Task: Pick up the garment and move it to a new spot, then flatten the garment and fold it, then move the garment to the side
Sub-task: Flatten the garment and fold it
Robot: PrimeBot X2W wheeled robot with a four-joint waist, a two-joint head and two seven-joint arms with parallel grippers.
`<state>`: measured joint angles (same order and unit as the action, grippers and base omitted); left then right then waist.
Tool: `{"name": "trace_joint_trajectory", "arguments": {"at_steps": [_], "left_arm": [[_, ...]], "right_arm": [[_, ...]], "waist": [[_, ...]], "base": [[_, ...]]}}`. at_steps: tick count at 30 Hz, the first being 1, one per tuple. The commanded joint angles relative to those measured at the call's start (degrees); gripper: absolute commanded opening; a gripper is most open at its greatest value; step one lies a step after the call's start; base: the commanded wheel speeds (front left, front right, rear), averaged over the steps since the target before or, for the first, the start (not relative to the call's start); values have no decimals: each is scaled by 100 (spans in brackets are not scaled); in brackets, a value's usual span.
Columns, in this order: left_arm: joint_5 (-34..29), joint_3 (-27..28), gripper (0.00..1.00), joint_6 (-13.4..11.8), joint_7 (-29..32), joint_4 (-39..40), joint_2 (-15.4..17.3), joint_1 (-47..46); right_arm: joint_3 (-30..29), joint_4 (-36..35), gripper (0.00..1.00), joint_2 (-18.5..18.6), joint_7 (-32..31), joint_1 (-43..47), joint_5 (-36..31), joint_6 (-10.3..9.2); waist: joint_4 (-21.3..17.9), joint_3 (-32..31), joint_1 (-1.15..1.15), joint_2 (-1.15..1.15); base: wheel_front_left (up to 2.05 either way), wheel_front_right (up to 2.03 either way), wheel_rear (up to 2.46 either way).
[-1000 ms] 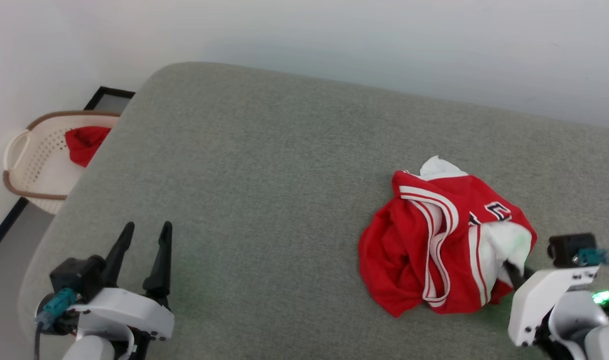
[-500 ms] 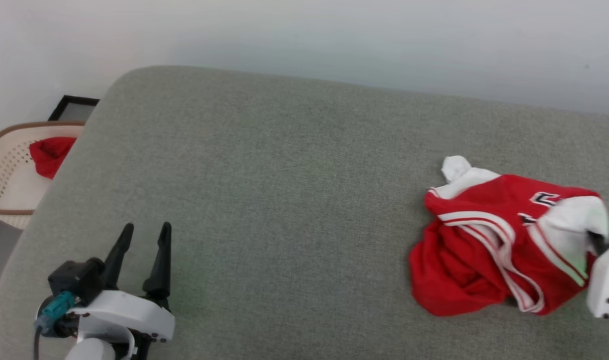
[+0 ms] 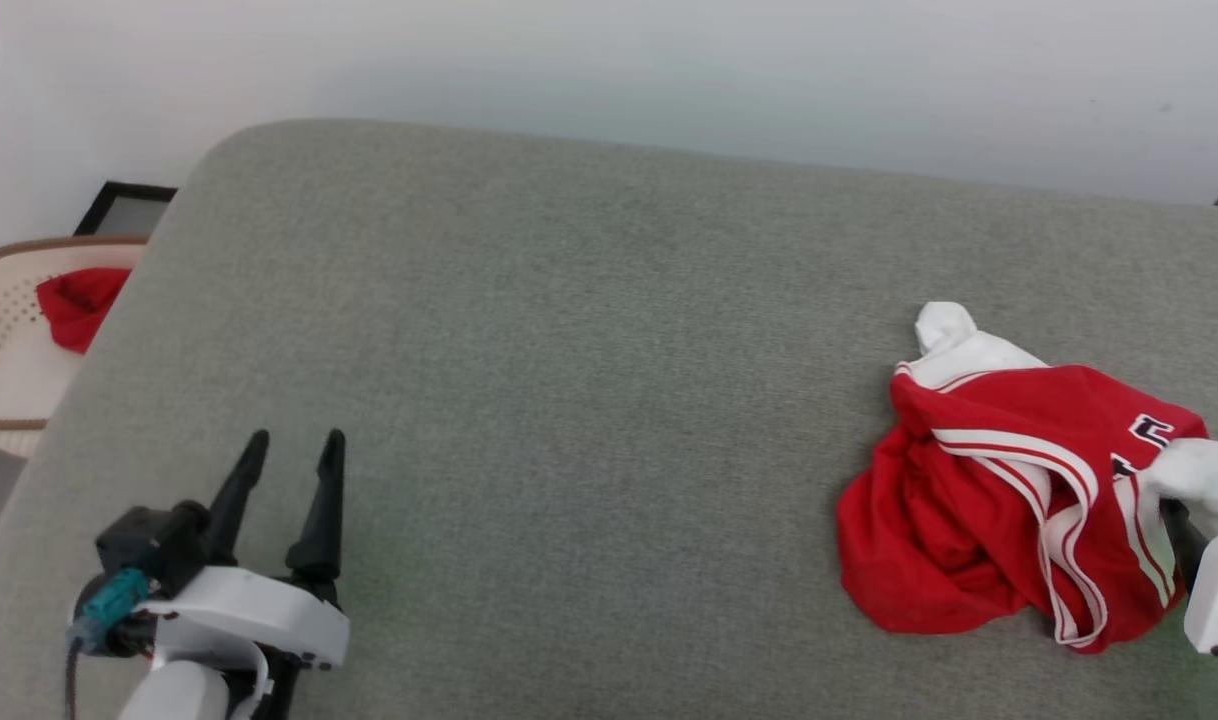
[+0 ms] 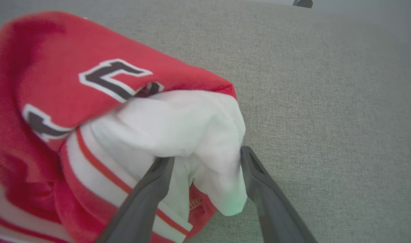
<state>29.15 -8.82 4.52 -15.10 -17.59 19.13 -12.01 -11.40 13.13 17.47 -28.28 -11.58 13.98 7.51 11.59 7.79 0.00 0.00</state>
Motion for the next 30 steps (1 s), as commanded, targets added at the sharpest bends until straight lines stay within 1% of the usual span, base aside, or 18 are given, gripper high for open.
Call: {"name": "trace_joint_trajectory", "arguments": {"at_steps": [1, 4, 9, 13, 17, 24, 30], "left_arm": [[-34, 21, 100, 7, 0, 37, 52, -74], [-54, 1, 100, 21, 18, 117, 114, -89], [-85, -54, 100, 48, 182, 349, 254, -222], [-61, -96, 100, 59, 430, 641, 394, -334], [-49, -120, 100, 58, 705, 935, 528, -492], [73, -171, 100, 47, 1224, 1313, 692, -779], [273, -526, 100, 183, 2059, 1504, 805, -1420]], "right_arm": [[24, -45, 100, 5, 102, -76, 21, -4], [81, -214, 100, -25, 237, -45, 78, -4], [165, -732, 100, -74, 612, 96, 100, -4], [252, -1198, 100, -191, 1111, 297, 18, -4], [355, -1539, 100, -433, 1757, 484, -198, -4], [607, -1710, 100, -890, 2786, 627, -550, -4], [802, -1617, 100, -1144, 3197, 503, -569, -4]], "waist": [[-71, -24, 0, 0], [-169, -65, 0, 0], [-361, -140, 0, 0], [-561, -204, 0, 0], [-816, -229, 0, 0], [-1384, -129, 0, 0], [-1937, 86, 0, 0]], "base": [[0, 0, 0], [0, 0, 0], [0, 0, 0], [0, 0, 0], [0, 0, 0], [0, 0, 0], [0, 0, 0]]}}
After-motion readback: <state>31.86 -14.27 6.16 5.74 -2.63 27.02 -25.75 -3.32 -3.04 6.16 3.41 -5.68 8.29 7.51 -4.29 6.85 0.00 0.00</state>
